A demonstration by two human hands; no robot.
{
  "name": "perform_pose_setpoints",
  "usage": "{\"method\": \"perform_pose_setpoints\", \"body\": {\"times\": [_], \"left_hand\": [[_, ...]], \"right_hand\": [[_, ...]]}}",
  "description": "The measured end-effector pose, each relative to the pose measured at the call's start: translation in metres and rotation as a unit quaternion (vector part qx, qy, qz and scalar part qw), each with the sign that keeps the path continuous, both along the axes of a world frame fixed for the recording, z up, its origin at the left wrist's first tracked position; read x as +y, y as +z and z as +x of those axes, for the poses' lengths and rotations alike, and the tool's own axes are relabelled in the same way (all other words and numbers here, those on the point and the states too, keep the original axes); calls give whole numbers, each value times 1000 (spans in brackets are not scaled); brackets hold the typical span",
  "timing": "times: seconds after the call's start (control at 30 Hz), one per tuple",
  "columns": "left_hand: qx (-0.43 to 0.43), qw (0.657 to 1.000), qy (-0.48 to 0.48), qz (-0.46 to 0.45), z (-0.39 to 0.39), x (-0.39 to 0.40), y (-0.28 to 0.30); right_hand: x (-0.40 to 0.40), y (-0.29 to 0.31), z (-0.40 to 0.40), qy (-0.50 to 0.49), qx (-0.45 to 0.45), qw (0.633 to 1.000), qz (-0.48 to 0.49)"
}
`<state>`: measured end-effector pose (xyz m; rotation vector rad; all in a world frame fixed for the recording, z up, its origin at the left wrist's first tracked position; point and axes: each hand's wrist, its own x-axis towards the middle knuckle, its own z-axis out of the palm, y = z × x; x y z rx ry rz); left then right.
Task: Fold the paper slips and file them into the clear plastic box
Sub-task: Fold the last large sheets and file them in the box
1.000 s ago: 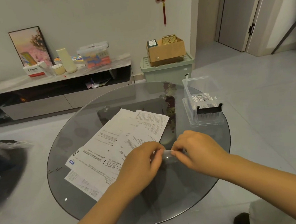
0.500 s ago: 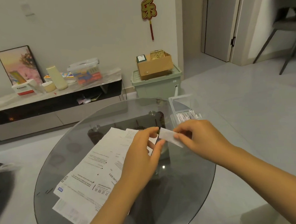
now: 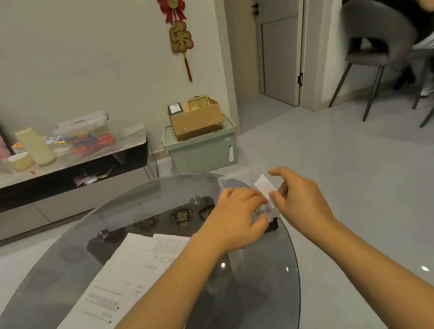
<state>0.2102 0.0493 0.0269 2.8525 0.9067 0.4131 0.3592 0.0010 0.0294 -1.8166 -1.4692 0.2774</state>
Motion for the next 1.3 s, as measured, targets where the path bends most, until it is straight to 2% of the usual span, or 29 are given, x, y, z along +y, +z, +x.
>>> {"method": "perform_pose_setpoints", "body": {"times": [0.1, 0.17, 0.33, 0.57, 0.83, 0.9, 1.07, 1.3], "left_hand": [[66, 997, -35, -16, 11, 19, -6], [79, 995, -54, -22, 14, 27, -12], [136, 987, -80, 29, 17, 33, -20], [99, 993, -65, 28, 17, 29, -22], [75, 996, -55, 14, 11, 27, -23], [72, 996, -50, 9, 12, 27, -24], [70, 997, -42, 1, 13, 28, -25], [102, 993, -54, -11, 11, 27, -18]], "right_hand": [[6, -3, 4, -6, -14, 999, -29], [8, -5, 6, -11, -34, 998, -48], [14, -6, 8, -23, -76, 994, -82], [16, -7, 2, -40, -126, 987, -89], [29, -4, -3, -49, -203, 959, -190], [31, -3, 0, -31, -185, 960, -209], [20, 9, 17, 37, -37, 979, -197], [15, 10, 21, 52, 51, 977, -203]]}}
